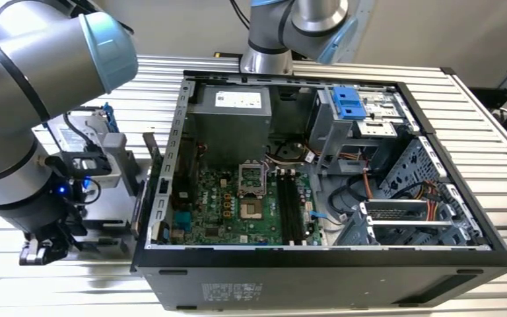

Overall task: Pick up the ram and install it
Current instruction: 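Pick up the ram and move it above insertion slot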

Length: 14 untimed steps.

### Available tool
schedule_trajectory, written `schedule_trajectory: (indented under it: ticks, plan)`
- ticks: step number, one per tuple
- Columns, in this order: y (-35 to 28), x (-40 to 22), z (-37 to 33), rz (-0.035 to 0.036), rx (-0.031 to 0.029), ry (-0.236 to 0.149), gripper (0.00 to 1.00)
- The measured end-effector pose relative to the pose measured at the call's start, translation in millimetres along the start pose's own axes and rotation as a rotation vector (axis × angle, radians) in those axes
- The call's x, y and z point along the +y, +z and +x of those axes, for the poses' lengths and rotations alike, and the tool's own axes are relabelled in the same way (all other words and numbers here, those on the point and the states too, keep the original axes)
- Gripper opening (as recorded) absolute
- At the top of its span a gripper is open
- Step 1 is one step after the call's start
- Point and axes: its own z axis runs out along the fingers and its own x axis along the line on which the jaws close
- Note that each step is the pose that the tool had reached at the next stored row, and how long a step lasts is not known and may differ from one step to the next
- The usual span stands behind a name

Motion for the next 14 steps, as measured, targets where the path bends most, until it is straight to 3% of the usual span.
schedule_trajectory:
  ticks: [8,12,13,14]
  plan:
    - [0.1,8.0,0.1,0.0044,0.0000,0.000,1.00]
    - [0.2,8.5,0.0,0.0054,-0.0007,0.000,1.00]
    - [0.2,8.5,0.0,0.0054,-0.0011,0.000,0.00]
    - [0.1,8.6,0.1,0.0053,-0.0012,0.000,0.00]
